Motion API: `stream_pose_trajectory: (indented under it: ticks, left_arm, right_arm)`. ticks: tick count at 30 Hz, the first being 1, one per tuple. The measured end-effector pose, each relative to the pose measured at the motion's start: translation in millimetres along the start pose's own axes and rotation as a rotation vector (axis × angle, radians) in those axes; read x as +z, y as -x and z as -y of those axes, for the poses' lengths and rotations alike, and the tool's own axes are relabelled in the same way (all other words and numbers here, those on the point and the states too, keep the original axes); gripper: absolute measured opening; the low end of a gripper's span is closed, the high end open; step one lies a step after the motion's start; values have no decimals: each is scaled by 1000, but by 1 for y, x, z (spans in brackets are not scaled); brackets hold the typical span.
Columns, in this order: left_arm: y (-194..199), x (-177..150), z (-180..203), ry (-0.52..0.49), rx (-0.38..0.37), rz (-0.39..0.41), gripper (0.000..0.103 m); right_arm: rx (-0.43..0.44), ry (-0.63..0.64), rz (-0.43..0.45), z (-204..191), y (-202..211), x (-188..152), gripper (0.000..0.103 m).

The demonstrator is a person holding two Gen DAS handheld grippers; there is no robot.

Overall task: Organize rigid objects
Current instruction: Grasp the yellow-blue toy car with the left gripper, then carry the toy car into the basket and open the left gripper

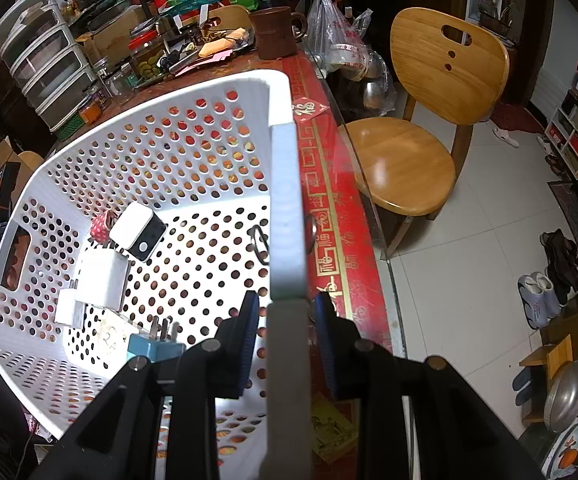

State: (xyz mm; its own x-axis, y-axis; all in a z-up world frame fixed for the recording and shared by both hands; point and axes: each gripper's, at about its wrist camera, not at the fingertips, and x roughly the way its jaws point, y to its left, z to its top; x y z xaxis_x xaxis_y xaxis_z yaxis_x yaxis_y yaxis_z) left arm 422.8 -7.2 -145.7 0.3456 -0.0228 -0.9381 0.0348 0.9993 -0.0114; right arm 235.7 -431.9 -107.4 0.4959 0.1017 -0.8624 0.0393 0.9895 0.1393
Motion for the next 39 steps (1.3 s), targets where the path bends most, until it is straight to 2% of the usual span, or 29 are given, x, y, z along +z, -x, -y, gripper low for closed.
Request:
stream_pose_trajectory:
  ticks: [6,10,12,18,20,25,31,35,39]
  left_arm:
    - [40,-5,-20,7,61,100,65]
    - [89,-7,-27,15,93,206,65]
    - [113,-9,-25,2,81,249,65]
    - [183,-36,17,-84,76,351,65]
    - [203,-51,46,-163,67,385,65]
    - [213,-71,119,-370,30,352,65]
    - [182,-76,190,-537,10,238,65]
    - [156,-81,218,-627,35,182,65]
    - [144,-83,226,-654,29,162,65]
  right_arm:
    - [3,2,2,0,0,0,27]
    - [4,3,2,0,0,-1,27]
    - [5,4,4,-1,1,-1,27]
    - [10,7,5,0,1,0,27]
    - [13,7,6,0,1,0,27]
    - [13,8,5,0,1,0,27]
    - [17,6,6,0,1,0,27]
    - [18,9,5,0,1,0,27]
    - [24,9,6,1,1,-1,27]
